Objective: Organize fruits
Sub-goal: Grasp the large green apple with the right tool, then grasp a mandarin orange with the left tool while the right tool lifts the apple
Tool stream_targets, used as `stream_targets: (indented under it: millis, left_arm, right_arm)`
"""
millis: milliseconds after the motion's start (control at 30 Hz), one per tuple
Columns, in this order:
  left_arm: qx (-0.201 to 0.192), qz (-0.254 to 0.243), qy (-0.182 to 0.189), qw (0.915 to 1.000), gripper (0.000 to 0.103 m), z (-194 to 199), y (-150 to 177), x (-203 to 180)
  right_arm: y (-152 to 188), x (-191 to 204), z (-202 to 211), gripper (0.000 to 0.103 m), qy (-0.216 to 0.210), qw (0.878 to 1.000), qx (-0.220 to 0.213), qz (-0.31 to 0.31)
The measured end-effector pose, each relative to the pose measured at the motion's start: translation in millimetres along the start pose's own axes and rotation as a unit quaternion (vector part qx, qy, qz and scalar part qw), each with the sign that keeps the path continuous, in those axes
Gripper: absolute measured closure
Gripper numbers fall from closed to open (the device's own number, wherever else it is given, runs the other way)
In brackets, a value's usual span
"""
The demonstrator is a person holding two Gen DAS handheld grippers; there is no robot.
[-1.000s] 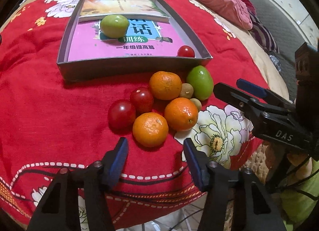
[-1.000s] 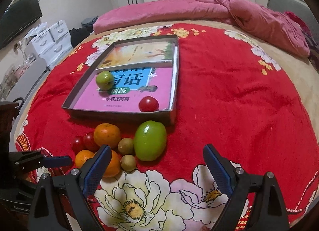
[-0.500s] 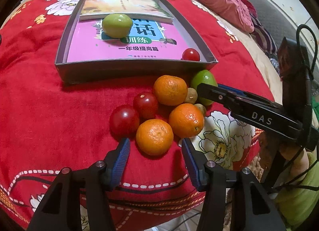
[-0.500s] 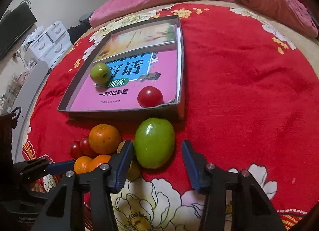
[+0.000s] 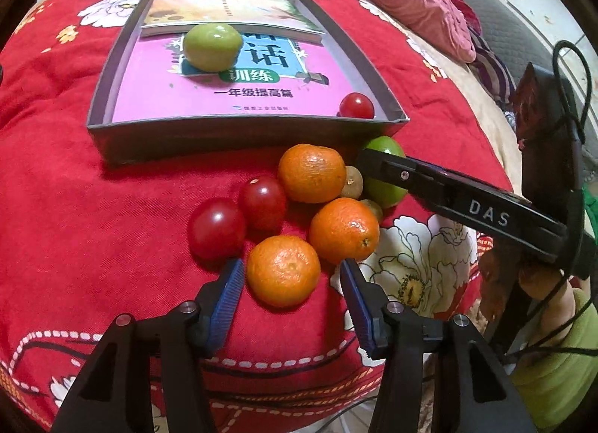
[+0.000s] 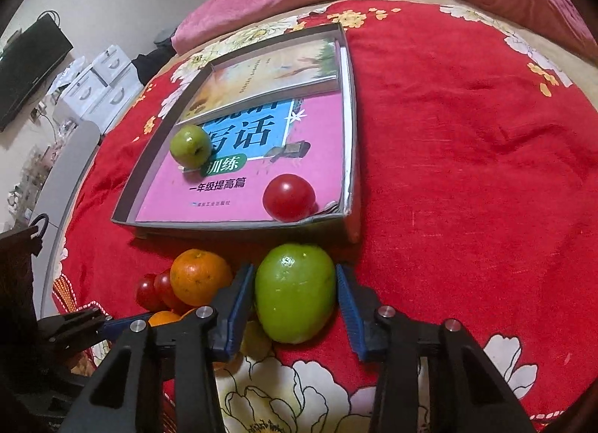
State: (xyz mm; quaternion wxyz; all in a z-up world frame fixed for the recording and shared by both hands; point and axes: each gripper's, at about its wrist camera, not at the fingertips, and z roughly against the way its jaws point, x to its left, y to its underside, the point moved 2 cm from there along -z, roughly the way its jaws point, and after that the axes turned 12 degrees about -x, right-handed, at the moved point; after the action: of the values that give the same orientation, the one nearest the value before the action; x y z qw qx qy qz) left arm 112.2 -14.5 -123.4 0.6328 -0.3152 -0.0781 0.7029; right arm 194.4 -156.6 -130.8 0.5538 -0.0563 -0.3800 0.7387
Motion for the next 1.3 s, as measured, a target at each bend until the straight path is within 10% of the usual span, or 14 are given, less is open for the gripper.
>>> stream_targets:
  millis: [300,1300]
  left_arm:
    - [0.003,-0.005,0.002,1.0,0.063,-6.7,-0.8,-4.4]
    - [-0.063,-0.007,0.01,0.9979,0.063,54.4,-19.6,-6.3]
  right_arm:
    - [-1.5,0.5,22.5,0.059,0.002,1.0,-0.026,0.008]
    - [-12.8,24.9,65.1,0.059,-0.002,0.995,-0.083,0.047]
